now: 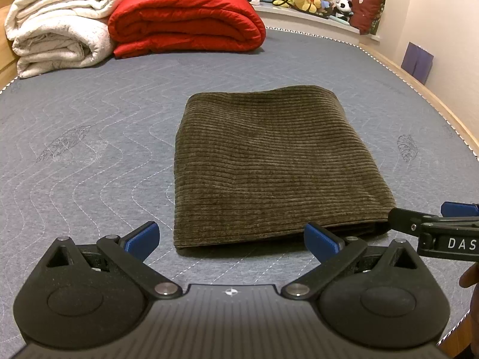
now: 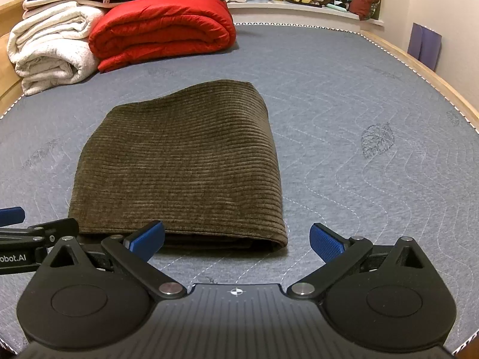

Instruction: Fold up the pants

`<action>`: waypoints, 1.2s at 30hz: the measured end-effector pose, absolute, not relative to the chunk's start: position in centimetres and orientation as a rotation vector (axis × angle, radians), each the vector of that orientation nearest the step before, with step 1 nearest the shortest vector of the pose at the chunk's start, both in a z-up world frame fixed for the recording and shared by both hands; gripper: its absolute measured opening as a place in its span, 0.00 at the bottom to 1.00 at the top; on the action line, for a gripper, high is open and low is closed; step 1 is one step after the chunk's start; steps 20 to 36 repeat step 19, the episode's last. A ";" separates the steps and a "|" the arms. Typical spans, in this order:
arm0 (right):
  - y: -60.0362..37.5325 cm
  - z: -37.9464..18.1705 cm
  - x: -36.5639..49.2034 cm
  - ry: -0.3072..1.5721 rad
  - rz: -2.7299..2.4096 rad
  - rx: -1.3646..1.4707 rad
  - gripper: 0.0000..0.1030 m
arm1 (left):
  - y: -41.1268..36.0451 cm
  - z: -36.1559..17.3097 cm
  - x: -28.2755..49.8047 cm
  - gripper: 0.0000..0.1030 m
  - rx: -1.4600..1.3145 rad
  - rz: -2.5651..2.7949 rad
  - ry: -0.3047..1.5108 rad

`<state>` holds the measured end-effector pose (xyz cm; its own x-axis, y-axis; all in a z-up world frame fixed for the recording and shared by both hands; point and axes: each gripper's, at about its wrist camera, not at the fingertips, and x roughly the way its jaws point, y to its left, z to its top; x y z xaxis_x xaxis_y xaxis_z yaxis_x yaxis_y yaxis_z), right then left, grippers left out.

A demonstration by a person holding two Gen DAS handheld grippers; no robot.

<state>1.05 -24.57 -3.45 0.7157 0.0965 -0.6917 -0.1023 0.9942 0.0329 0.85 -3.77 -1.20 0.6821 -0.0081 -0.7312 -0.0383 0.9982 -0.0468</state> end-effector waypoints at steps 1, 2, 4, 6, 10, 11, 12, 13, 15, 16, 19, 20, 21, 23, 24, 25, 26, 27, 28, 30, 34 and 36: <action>-24.6 -3.5 1.0 0.765 0.111 -0.008 0.99 | -3.8 -1.2 0.8 1.00 -0.059 0.016 0.820; -24.6 -3.5 1.1 0.765 0.110 -0.008 0.99 | -3.8 -1.2 0.8 1.00 -0.058 0.016 0.819; -24.6 -3.5 1.1 0.766 0.110 -0.008 0.99 | -3.8 -1.2 0.8 1.00 -0.058 0.016 0.819; -24.6 -3.5 1.1 0.767 0.110 -0.007 0.99 | -3.8 -1.2 0.8 1.00 -0.057 0.015 0.819; -24.6 -3.5 1.0 0.767 0.111 -0.007 0.99 | -3.9 -1.2 0.9 1.00 -0.052 0.005 0.816; -24.6 -3.5 1.0 0.768 0.111 -0.007 0.99 | -3.9 -1.2 0.9 1.00 -0.050 0.003 0.815; -24.6 -3.5 1.0 0.768 0.111 -0.007 0.99 | -4.0 -1.2 0.9 1.00 -0.049 0.000 0.813; -24.6 -3.5 1.0 0.768 0.111 -0.007 0.99 | -4.0 -1.2 0.9 1.00 -0.048 -0.002 0.812; -24.6 -3.5 1.0 0.768 0.111 -0.008 0.99 | -4.1 -1.2 0.8 1.00 -0.045 -0.005 0.810; -24.7 -3.5 1.0 0.768 0.111 -0.008 0.99 | -4.1 -1.2 0.8 1.00 -0.044 -0.005 0.810; -24.7 -3.5 1.0 0.767 0.111 -0.007 0.99 | -4.0 -1.2 0.8 1.00 -0.048 -0.003 0.812; -24.7 -3.5 1.0 0.767 0.111 -0.007 0.99 | -4.0 -1.2 0.8 1.00 -0.048 -0.003 0.812; -24.7 -3.5 1.0 0.767 0.111 -0.007 0.99 | -4.0 -1.2 0.8 1.00 -0.048 -0.003 0.812; -24.7 -3.5 1.0 0.767 0.111 -0.007 0.99 | -4.0 -1.2 0.8 1.00 -0.048 -0.003 0.812; -24.7 -3.5 1.0 0.767 0.111 -0.007 0.99 | -4.0 -1.2 0.8 1.00 -0.048 -0.003 0.812; -24.7 -3.5 1.0 0.767 0.111 -0.007 0.99 | -4.0 -1.2 0.8 1.00 -0.048 -0.003 0.812; -24.7 -3.5 1.0 0.767 0.111 -0.007 0.99 | -4.0 -1.2 0.8 1.00 -0.048 -0.003 0.812; -24.7 -3.5 1.0 0.767 0.111 -0.007 0.99 | -4.0 -1.2 0.8 1.00 -0.048 -0.003 0.812; -24.7 -3.5 1.0 0.767 0.111 -0.007 0.99 | -4.0 -1.2 0.8 1.00 -0.048 -0.003 0.812; -24.7 -3.5 1.0 0.767 0.111 -0.007 0.99 | -4.0 -1.2 0.8 1.00 -0.048 -0.003 0.812; -24.7 -3.5 1.0 0.767 0.111 -0.007 0.99 | -4.0 -1.2 0.8 1.00 -0.048 -0.003 0.812; -24.7 -3.5 1.0 0.767 0.111 -0.007 0.99 | -4.0 -1.2 0.8 1.00 -0.048 -0.003 0.812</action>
